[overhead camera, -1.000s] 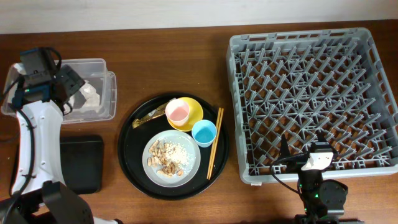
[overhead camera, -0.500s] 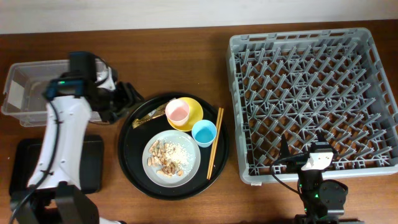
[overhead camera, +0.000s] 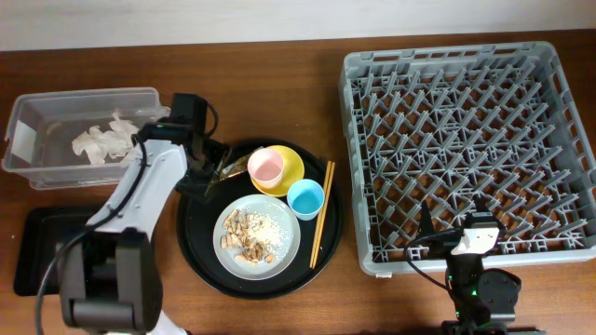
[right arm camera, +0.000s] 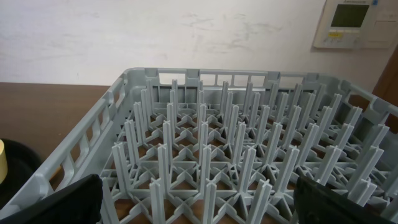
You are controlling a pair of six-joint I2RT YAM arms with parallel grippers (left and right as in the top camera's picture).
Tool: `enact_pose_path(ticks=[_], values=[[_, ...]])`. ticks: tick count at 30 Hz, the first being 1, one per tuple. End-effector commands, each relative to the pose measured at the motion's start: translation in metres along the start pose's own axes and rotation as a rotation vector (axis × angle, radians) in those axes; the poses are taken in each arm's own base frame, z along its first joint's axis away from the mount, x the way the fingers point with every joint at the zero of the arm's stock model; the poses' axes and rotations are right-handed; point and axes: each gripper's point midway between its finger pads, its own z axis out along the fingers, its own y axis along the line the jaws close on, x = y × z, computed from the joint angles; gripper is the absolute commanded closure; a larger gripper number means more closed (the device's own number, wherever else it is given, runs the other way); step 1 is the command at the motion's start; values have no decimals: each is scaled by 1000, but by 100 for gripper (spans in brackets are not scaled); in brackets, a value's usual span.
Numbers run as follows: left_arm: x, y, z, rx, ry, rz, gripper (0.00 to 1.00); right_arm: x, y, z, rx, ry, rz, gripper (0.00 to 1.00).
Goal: Sort waste into correct bins and load items into the dishwasher rack
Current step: 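Grasp the gold snack wrapper on the tray with the left gripper, then carry the wrapper into the clear bin and release it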
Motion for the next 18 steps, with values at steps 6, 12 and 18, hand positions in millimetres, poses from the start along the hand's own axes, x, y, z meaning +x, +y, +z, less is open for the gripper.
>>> enact_pose_path(ticks=[6,12,18], values=[[3,-5,50,-30,52,-67,21,3,-3,0,14,5,0,2],[-7,-23,63,34,16,-57,43,3,-3,0,14,5,1,2],[-3,-24,61,42,42,-7,99,3,-3,0,14,5,1,2]])
